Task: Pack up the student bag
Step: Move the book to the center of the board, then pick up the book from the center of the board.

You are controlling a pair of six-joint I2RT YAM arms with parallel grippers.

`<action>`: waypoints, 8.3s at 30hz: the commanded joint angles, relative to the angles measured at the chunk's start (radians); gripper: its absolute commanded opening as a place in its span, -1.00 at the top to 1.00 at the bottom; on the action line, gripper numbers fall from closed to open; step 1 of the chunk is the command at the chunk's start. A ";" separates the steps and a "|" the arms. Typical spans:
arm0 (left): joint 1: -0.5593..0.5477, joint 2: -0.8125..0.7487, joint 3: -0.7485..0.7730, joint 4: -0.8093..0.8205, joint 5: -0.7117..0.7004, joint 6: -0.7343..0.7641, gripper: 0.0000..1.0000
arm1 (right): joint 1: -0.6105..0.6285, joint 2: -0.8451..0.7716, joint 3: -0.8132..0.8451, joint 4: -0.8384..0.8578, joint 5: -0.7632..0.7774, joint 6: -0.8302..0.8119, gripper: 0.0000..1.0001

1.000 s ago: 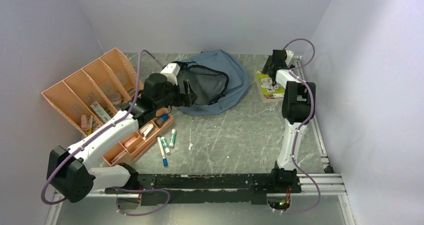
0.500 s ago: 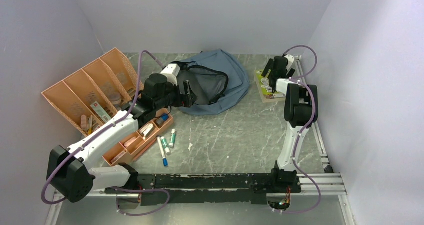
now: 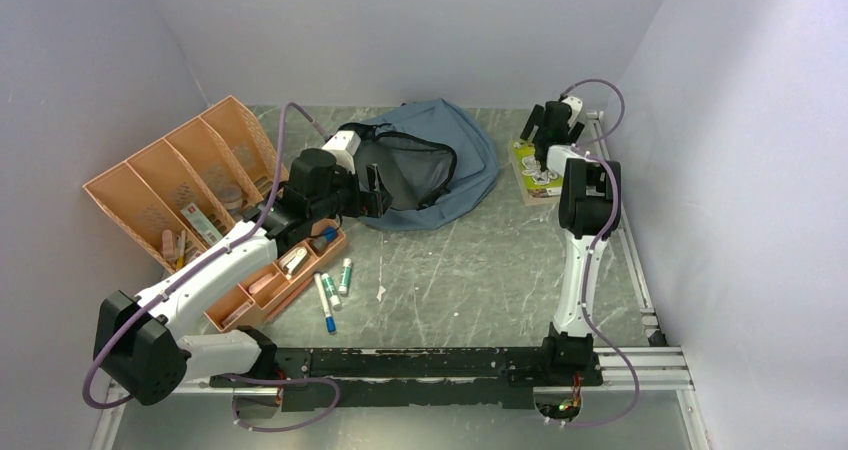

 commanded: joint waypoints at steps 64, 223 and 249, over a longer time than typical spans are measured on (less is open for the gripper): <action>-0.164 0.052 0.033 0.017 -0.028 -0.003 -0.85 | 0.033 -0.703 -0.678 -0.202 0.069 0.357 -0.93; -0.291 0.262 0.120 0.012 -0.082 -0.053 -0.09 | 0.346 -1.662 -0.971 -0.621 -0.383 0.316 1.00; -0.288 -0.283 0.183 -0.108 0.043 0.851 -0.12 | 0.491 -1.374 -0.768 -0.282 -0.942 -0.619 1.00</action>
